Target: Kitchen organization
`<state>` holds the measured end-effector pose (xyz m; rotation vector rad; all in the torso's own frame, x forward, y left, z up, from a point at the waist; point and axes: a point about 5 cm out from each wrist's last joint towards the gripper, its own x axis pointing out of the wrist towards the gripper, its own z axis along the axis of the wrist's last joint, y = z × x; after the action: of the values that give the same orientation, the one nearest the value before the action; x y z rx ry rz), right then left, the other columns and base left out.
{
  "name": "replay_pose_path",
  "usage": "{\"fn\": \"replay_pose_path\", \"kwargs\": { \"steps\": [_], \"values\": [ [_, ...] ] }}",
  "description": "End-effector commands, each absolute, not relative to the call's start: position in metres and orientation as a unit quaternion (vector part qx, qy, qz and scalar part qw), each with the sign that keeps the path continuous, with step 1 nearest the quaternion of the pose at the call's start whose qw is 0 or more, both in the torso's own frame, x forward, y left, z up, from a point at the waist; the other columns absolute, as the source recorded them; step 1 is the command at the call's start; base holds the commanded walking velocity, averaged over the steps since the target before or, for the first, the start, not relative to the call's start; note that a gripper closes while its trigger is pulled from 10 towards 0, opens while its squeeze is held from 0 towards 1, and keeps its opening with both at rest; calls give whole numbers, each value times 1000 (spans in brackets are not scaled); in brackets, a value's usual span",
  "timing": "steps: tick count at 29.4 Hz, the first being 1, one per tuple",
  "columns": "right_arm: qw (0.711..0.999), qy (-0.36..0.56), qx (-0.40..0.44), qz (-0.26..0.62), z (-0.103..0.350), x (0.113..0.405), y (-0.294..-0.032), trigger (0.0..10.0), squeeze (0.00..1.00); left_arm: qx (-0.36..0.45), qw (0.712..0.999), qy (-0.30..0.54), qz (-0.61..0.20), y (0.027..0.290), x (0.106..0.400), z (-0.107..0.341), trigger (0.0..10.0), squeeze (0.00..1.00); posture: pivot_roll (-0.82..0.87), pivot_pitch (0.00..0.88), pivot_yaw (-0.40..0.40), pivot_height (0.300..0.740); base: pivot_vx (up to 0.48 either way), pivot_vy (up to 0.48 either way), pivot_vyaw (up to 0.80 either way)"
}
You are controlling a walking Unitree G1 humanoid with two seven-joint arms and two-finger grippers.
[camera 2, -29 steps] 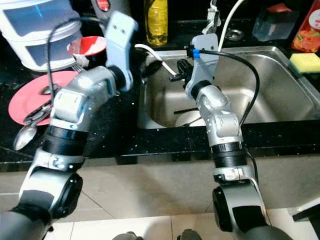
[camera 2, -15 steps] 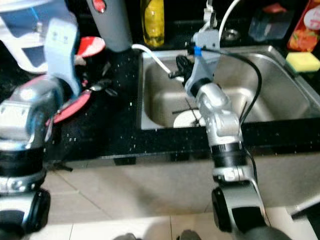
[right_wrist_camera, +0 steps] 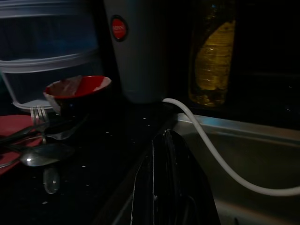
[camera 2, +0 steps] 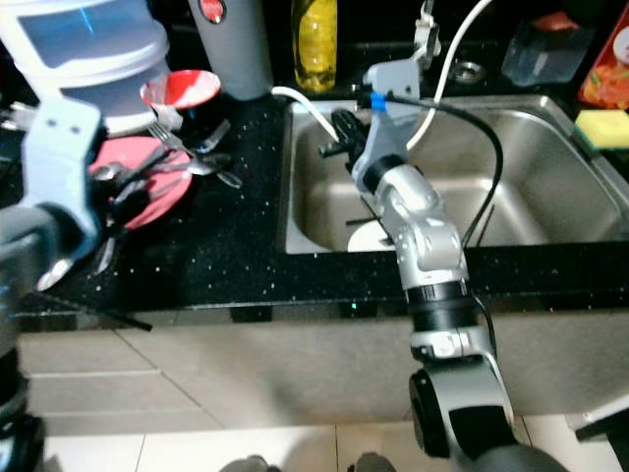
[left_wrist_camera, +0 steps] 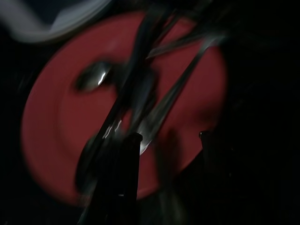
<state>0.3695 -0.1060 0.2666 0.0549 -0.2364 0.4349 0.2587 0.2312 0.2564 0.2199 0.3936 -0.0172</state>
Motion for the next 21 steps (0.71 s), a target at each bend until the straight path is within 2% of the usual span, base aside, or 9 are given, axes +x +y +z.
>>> {"fn": "replay_pose_path", "kwargs": {
  "steps": [1,10,12,21],
  "values": [
    [966,-114,30,230,266,371,-98,10000,0,109,969,219,42,252,248,253,10000,0,192,59,-11,740,0,0,0],
    [963,-112,30,243,266,372,-92,10000,0,104,962,232,105,275,240,249,10000,0,204,61,-25,740,0,0,0],
    [962,-111,30,248,266,372,-90,10000,0,74,964,228,117,284,240,245,10000,0,208,57,-35,740,0,0,0],
    [961,-117,29,250,269,373,-89,10000,0,53,971,221,72,280,252,246,10000,0,190,38,-29,740,0,0,0]
  ]
}}
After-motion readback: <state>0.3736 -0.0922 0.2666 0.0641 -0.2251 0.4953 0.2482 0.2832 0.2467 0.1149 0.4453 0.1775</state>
